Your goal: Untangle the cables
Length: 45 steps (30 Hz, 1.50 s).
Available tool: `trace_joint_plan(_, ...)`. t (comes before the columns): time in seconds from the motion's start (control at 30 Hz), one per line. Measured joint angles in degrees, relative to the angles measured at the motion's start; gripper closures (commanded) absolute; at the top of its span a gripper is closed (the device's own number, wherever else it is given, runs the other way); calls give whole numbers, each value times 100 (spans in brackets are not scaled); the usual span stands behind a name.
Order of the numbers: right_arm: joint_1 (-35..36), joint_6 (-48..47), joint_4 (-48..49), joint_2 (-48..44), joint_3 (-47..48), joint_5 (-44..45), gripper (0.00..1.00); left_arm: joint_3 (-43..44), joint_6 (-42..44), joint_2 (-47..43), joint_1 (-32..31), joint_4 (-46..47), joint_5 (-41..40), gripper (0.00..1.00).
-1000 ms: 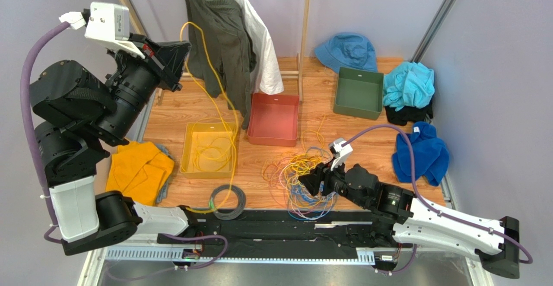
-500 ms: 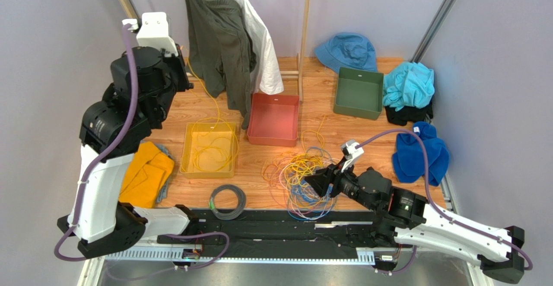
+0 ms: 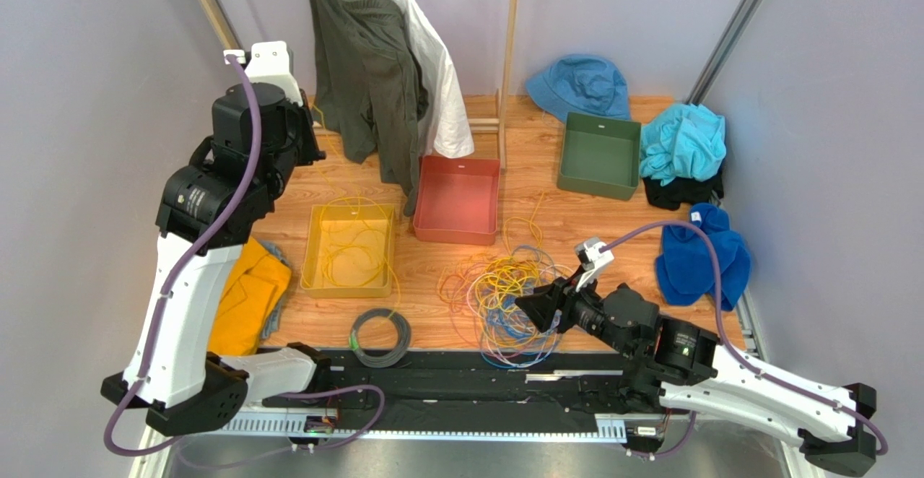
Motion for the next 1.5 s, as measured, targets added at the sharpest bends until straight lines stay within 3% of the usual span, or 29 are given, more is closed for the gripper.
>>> trace_joint_plan(0.33,0,39,0,0,-44,0,44,885,-162,-173,22,-28,356,100)
trace_joint_plan(0.8,0,101,-94,-236,-44,11,45,1982,-39,155,24,-46,79,100)
trace_joint_plan(1.17,0,114,-264,-378,-50,83,45,1038,-33,101,105,96,-2,100)
trace_joint_plan(1.5,0,164,-297,-378,-50,61,45,81,-103,111,966,551,437,100)
